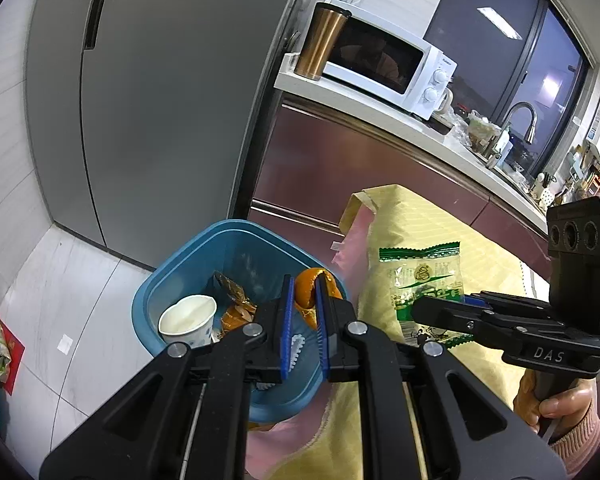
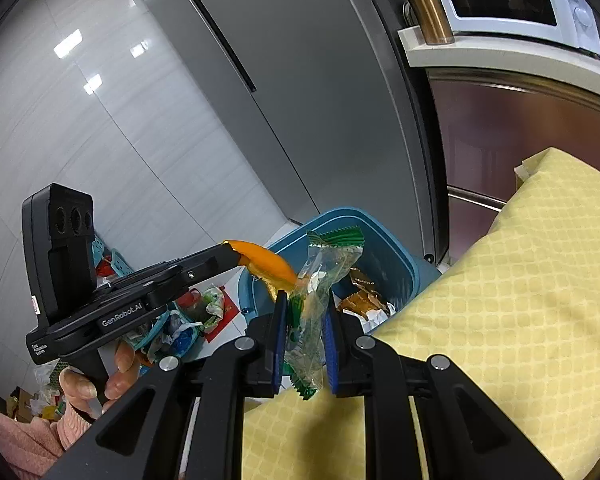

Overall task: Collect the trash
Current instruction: 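Lift the peel and green wrapper and carry both toward the teal bin, then lower the peel and wrapper into the teal bin and open both grippers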

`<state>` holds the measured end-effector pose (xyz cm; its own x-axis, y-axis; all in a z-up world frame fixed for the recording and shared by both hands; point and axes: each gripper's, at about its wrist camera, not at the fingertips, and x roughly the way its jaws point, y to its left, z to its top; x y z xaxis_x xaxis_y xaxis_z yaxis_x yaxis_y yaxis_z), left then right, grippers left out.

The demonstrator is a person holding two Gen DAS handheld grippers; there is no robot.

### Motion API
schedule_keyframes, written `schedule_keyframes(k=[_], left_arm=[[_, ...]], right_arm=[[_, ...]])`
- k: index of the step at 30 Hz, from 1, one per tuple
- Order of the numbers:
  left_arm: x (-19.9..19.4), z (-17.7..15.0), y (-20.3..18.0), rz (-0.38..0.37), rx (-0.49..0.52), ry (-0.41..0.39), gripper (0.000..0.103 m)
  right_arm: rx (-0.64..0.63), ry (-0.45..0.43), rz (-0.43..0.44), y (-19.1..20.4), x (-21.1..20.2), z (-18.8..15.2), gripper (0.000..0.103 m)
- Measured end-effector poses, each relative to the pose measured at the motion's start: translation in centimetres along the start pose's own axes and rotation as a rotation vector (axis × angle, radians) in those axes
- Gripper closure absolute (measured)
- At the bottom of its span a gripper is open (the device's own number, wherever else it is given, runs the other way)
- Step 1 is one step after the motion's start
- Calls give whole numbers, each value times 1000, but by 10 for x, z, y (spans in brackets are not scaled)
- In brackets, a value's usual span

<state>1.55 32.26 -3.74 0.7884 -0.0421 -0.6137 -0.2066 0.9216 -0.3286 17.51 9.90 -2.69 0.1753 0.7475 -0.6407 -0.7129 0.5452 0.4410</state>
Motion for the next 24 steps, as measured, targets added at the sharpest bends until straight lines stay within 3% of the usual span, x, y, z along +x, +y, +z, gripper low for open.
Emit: schedule_keyframes(k=[24], left_arm=[[9, -5, 0, 21, 4, 11, 92]], right_arm=[[-3, 39, 0, 2, 26, 7, 88]])
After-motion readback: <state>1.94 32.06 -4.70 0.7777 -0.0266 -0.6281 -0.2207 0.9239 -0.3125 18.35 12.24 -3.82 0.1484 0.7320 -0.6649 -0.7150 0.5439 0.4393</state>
